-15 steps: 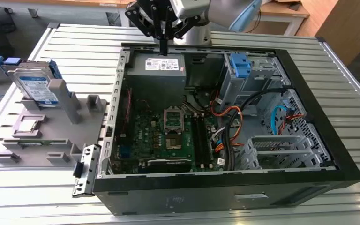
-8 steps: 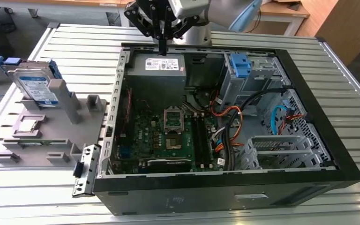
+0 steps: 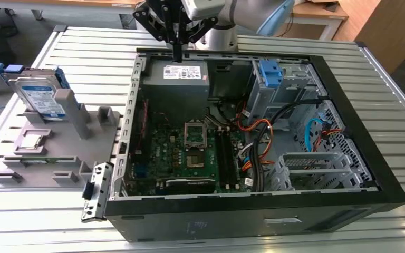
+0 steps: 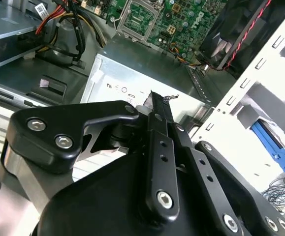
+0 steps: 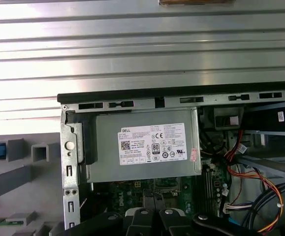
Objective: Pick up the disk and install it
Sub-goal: 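Reach for the disk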
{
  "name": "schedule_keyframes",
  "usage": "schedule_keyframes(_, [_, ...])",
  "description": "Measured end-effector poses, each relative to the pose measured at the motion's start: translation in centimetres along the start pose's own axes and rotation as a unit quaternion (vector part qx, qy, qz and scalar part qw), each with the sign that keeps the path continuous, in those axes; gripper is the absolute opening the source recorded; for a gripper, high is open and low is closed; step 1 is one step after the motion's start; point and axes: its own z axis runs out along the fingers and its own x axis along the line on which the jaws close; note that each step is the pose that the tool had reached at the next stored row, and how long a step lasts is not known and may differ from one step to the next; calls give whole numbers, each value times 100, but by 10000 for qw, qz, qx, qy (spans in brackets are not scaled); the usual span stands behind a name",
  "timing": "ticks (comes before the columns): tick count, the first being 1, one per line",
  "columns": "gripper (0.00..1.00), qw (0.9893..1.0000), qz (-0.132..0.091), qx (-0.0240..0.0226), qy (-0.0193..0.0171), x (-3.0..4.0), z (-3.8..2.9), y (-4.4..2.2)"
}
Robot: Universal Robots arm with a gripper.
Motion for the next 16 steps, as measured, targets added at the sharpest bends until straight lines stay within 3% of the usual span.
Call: schedule_keyframes(16, [11,10000,0,0,0,272,-5,-20])
